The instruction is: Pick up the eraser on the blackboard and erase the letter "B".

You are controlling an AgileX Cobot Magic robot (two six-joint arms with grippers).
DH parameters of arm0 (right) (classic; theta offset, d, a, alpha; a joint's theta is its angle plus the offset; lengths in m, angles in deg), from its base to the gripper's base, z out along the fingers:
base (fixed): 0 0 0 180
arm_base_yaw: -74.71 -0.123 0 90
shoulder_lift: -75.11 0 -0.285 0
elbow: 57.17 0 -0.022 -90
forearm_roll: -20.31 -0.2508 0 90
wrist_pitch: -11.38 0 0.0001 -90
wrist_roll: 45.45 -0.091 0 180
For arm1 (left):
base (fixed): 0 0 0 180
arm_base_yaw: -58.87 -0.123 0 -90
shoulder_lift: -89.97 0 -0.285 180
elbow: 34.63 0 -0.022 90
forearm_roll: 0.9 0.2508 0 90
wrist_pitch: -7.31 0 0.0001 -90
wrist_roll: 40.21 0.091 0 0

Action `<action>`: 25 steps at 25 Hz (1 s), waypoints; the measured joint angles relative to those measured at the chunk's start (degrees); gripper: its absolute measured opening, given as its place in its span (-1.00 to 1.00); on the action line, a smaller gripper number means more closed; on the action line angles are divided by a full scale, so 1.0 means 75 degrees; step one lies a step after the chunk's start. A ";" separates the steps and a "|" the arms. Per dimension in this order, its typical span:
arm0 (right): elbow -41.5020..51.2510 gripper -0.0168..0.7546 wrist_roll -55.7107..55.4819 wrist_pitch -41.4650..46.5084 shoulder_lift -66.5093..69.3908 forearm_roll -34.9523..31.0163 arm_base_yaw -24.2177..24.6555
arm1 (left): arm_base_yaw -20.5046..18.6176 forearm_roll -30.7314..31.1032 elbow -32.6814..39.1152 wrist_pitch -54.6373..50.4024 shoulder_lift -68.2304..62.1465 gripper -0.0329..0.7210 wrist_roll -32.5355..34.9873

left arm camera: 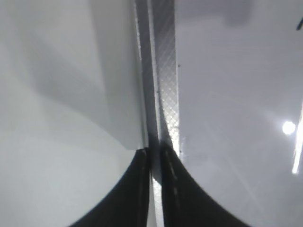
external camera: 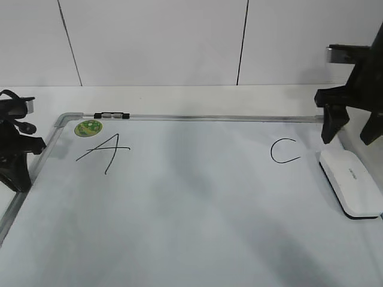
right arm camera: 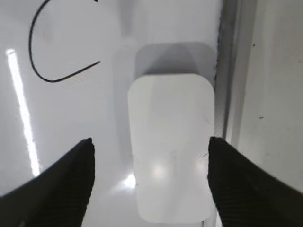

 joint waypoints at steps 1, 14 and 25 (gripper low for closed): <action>-0.0055 0.55 0.0000 0.0007 -0.0044 -0.0116 0.0000 | 0.0000 0.0000 0.0000 0.0000 0.0000 -0.85 0.0000; -0.0052 0.47 0.0000 0.0137 -0.1221 -0.0461 0.0000 | 0.0010 -0.0028 -0.0018 -0.0213 0.0000 -0.19 0.0142; -0.0052 0.47 0.0000 0.0250 -0.2902 -0.0705 0.0000 | 0.0010 0.0235 -0.0531 -0.1179 0.1061 -0.15 0.0026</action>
